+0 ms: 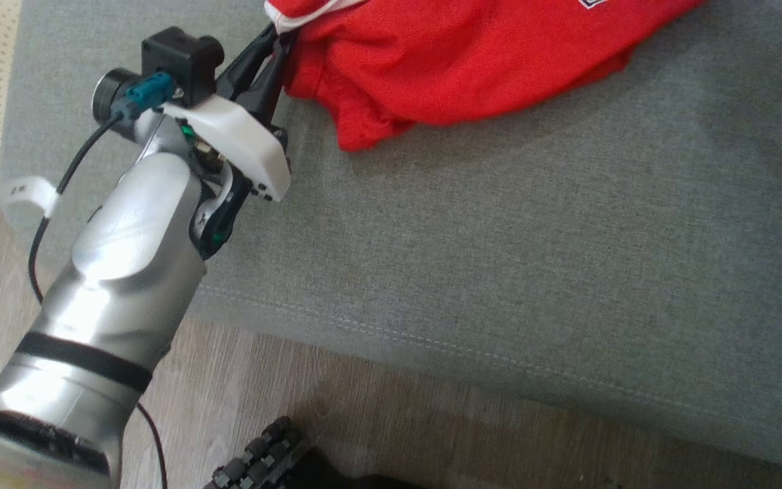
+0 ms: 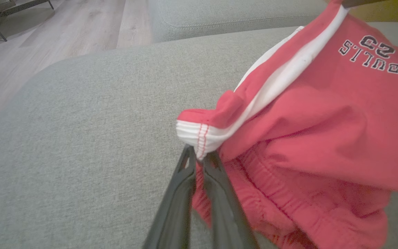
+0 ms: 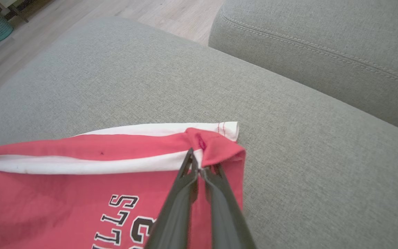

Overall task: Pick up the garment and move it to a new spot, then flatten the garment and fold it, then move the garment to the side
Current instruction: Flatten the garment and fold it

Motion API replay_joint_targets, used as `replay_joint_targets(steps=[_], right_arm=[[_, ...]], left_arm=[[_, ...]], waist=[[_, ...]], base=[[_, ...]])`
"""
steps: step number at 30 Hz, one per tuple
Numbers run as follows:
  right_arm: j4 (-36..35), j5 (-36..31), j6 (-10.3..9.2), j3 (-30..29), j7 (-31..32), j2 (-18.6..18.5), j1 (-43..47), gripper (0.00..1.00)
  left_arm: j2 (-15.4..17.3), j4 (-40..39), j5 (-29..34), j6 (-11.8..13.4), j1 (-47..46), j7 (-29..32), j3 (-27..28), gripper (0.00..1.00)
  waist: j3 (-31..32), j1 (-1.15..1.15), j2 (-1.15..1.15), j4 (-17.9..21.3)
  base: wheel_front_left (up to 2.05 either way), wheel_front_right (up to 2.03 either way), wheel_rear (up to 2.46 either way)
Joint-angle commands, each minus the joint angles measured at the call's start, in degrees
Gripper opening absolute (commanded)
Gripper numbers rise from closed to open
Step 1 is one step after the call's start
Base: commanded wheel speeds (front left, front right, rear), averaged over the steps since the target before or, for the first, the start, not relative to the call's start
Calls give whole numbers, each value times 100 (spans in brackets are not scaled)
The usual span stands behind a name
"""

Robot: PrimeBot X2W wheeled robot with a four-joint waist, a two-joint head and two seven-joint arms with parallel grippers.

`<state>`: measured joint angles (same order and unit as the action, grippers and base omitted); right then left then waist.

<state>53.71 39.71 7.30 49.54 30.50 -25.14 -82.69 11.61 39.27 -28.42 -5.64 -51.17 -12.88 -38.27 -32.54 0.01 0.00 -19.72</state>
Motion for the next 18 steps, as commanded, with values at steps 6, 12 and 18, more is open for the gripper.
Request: replay_joint_targets(steps=[6, 12, 18], right_arm=[[174, 43, 19, 152, -319, 192, -345, 6], [426, 88, 19, 112, -776, 275, -469, 100], [754, 119, 19, 94, -1246, 359, -498, 100]], left_arm=[[52, 306, 1, -53, -468, -157, 224, 0], [-30, 503, 33, -8, -579, -196, 291, 100], [-33, 515, 86, 48, -555, -209, 483, 100]], waist=[[-166, -1, 0, -31], [-212, -1, 0, -43], [-159, -1, 0, 1]], base=[[0, 0, 0], [0, 0, 0], [0, 0, 0]])
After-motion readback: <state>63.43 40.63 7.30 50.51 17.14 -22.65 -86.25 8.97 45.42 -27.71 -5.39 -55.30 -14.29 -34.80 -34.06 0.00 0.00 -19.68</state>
